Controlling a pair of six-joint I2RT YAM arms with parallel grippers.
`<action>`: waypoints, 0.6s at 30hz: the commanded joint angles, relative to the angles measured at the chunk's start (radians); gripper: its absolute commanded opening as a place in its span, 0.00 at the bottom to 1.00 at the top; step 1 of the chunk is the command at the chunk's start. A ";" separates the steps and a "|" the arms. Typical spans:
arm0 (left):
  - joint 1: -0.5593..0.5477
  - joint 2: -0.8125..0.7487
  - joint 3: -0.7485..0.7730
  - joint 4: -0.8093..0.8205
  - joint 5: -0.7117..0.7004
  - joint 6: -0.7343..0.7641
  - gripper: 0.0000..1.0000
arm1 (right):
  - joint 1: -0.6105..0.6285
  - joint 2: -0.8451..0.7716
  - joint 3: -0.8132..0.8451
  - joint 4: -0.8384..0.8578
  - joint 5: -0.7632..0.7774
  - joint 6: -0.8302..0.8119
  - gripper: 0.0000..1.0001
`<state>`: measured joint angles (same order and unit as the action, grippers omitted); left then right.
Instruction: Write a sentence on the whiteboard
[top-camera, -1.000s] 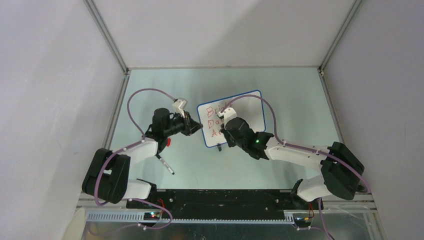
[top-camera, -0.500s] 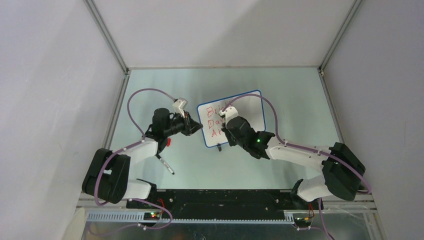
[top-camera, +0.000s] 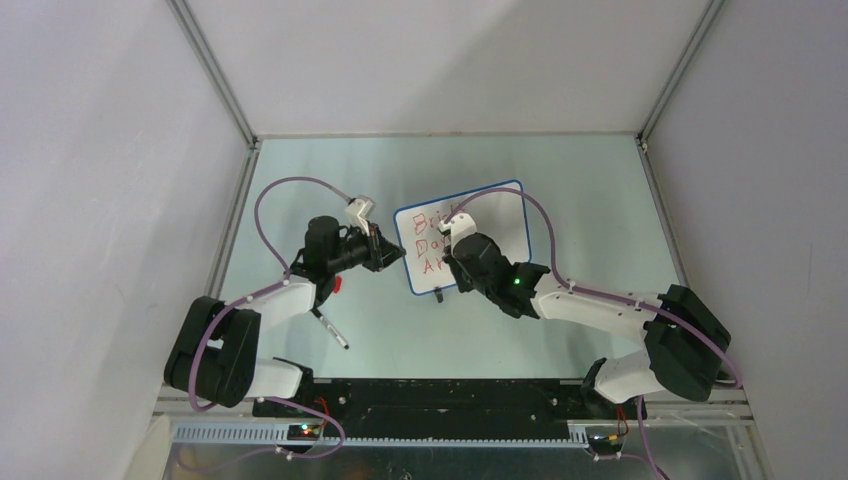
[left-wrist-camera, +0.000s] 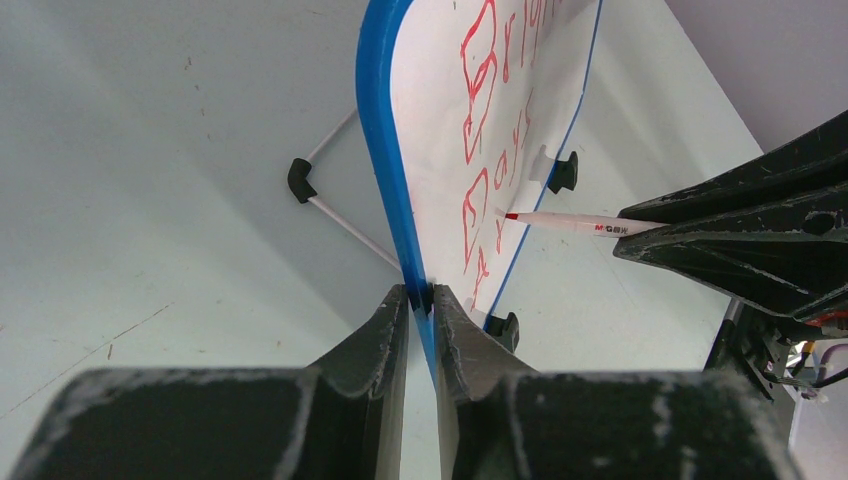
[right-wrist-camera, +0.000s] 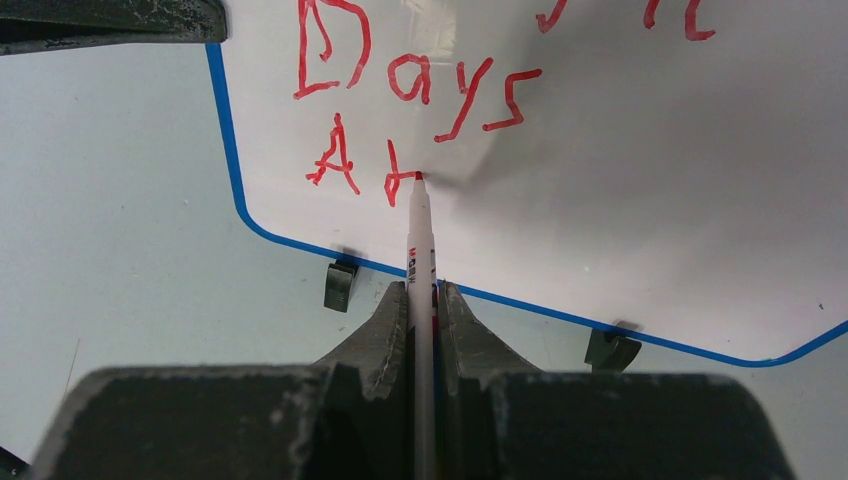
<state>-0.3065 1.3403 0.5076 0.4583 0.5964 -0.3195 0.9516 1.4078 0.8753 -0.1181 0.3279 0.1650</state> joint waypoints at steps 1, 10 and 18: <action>-0.012 -0.038 0.040 0.014 0.007 0.025 0.18 | 0.002 -0.021 -0.008 -0.009 0.028 0.014 0.00; -0.011 -0.038 0.039 0.015 0.008 0.025 0.18 | 0.008 -0.026 -0.023 -0.014 0.030 0.017 0.00; -0.012 -0.038 0.039 0.015 0.007 0.025 0.18 | 0.016 -0.027 -0.026 -0.020 0.032 0.018 0.00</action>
<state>-0.3077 1.3346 0.5076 0.4519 0.5964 -0.3130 0.9611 1.4052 0.8635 -0.1333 0.3332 0.1722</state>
